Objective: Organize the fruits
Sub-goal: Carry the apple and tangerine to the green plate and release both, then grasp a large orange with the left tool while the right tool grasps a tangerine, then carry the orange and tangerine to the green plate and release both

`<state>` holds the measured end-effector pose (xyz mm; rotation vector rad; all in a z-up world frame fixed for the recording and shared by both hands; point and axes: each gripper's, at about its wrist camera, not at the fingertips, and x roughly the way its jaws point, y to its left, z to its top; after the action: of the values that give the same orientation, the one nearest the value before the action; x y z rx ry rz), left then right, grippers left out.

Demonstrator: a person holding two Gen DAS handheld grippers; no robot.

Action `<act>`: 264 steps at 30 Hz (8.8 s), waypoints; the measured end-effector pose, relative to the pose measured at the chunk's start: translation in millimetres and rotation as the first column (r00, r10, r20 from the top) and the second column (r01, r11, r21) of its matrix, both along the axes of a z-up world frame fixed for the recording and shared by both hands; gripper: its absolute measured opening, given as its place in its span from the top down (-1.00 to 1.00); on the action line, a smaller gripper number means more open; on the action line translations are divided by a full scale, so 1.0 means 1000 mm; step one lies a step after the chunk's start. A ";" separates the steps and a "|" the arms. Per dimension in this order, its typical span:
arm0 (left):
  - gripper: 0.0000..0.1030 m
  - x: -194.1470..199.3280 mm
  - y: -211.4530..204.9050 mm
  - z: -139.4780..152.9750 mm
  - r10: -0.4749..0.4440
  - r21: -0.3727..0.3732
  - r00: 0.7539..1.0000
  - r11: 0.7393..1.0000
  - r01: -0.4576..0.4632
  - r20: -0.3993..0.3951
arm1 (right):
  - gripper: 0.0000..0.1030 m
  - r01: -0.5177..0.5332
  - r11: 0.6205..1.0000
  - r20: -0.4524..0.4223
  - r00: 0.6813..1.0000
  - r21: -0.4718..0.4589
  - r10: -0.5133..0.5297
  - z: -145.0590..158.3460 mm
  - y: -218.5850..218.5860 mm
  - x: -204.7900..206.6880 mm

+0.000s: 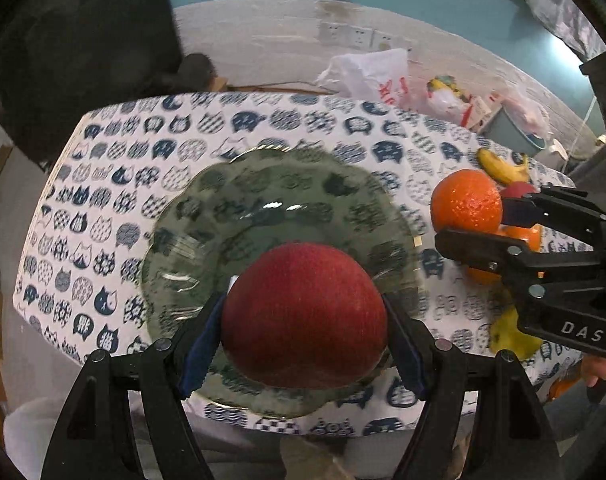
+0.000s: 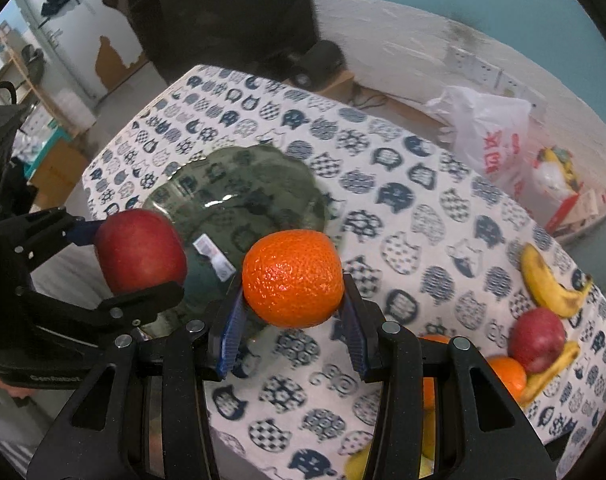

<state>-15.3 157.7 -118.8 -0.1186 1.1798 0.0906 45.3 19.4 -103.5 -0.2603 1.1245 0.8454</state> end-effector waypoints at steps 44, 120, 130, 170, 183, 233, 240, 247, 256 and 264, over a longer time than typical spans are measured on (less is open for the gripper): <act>-0.55 -0.010 0.032 -0.055 0.031 0.073 0.988 0.997 -0.020 -0.148 | 0.15 -0.131 0.988 -0.129 0.984 -0.086 0.119 -0.069 0.056 -0.013; -0.56 0.085 -0.178 -0.040 -0.251 -0.088 0.952 0.967 0.239 -0.173 | -0.23 0.458 0.849 -0.214 0.830 -0.265 -0.515 -0.115 -0.247 0.039; -0.57 0.104 -0.187 -0.057 -0.227 -0.170 0.952 0.966 0.194 -0.204 | 0.10 0.397 0.883 -0.185 0.875 -0.251 -0.447 -0.123 -0.224 0.030; -0.36 0.096 -0.204 -0.056 -0.317 -0.094 0.942 0.947 0.307 -0.114 | 0.10 0.445 0.882 -0.019 0.891 -0.156 -0.453 -0.047 -0.250 0.029; -0.36 0.068 -0.177 -0.004 -0.304 -0.041 0.953 0.952 0.303 0.000 | 0.10 0.357 0.933 0.072 0.933 -0.045 -0.353 0.003 -0.203 0.017; -0.36 -0.012 0.035 -0.028 0.078 -0.044 0.996 0.996 -0.080 -0.052 | 0.10 -0.054 0.997 -0.028 0.998 -0.056 0.052 -0.030 0.044 -0.003; -0.36 -0.015 0.046 -0.044 0.092 -0.057 0.991 0.994 -0.097 -0.098 | 0.10 -0.088 0.992 -0.070 0.994 -0.092 0.082 -0.054 0.057 -0.006; -0.36 -0.015 0.047 -0.057 0.096 -0.059 0.985 0.993 -0.105 -0.142 | 0.10 -0.106 0.990 -0.096 0.991 -0.098 0.096 -0.067 0.059 -0.007; -0.37 -0.016 0.050 -0.061 0.104 -0.066 0.980 0.991 -0.116 -0.167 | 0.15 -0.120 0.986 -0.114 0.988 -0.113 0.107 -0.074 0.064 -0.009; -0.37 -0.018 0.049 -0.063 0.096 -0.052 0.979 0.993 -0.107 -0.180 | 0.17 -0.117 0.986 -0.113 0.988 -0.116 0.104 -0.074 0.065 -0.008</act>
<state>-33.1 206.5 -182.3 -0.2291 1.3548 0.1571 37.3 84.1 -177.7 -0.3855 1.2728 0.8980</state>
